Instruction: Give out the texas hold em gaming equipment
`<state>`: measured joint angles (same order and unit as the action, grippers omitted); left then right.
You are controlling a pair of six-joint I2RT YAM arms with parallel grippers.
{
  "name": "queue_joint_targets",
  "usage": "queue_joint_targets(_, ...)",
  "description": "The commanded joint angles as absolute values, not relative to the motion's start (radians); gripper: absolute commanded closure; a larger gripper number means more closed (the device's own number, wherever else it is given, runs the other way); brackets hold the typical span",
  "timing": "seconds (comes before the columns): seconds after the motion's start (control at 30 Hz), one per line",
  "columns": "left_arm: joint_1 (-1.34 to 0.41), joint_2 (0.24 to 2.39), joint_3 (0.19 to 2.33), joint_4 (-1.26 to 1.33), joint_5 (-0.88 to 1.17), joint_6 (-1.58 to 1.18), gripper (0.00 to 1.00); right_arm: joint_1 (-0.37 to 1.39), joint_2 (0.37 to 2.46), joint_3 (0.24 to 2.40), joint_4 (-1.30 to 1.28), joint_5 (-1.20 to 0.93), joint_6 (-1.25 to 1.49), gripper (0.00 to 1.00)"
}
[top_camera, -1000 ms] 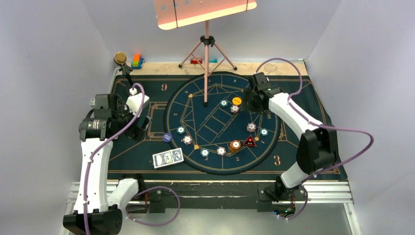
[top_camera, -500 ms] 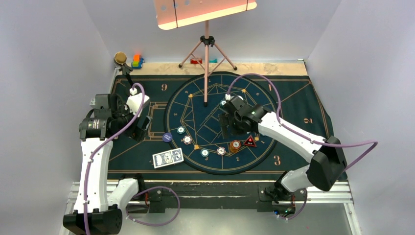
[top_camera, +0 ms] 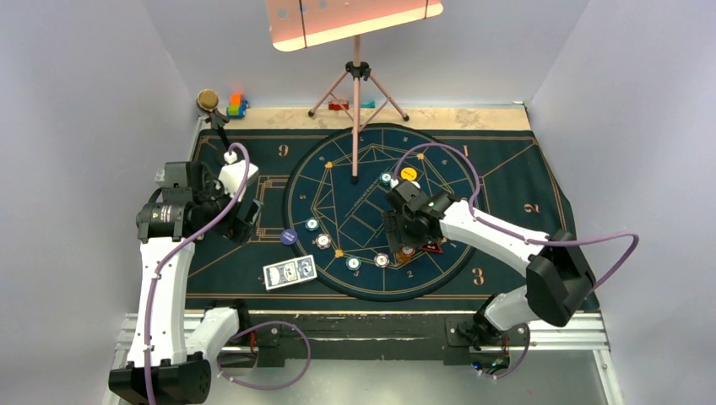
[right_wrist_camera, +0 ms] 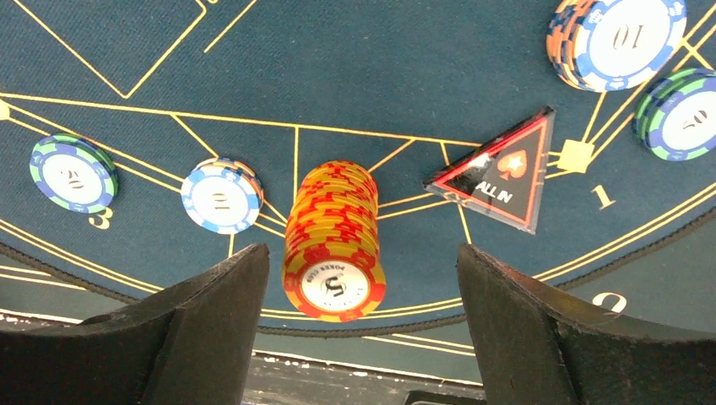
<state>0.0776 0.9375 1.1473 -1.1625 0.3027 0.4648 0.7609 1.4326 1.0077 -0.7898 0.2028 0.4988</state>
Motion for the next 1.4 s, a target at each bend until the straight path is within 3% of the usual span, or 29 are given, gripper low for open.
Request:
queue_joint_targets(0.0, 0.082, 0.932, 1.169, -1.16, 0.317, 0.463, 0.0, 0.768, 1.458, 1.003, -0.732, 0.188, 0.518, 0.17)
queue_joint_targets(0.47, 0.082, 0.922, 1.16, -1.154, 0.305, 0.465, 0.0, 0.773, 1.5, 0.985, -0.703, 0.173, 0.526, 0.4)
queue_joint_targets(0.73, 0.082, 0.92, 1.157, -1.152, 0.302, 0.464, 0.0, 0.772, 1.492, 1.002, -0.722, 0.187, 0.523, 0.62)
queue_joint_targets(1.13, 0.082, 0.917, 1.158, -1.151, 0.302, 0.463, 0.0, 0.773, 1.459, 1.116, -0.819, 0.199, 0.507, 0.78)
queue_joint_targets(1.37, 0.082, 0.923, 1.155, -1.148, 0.301, 0.464, 0.0, 0.773, 1.509, 1.232, -0.842, 0.178, 0.479, 0.81)
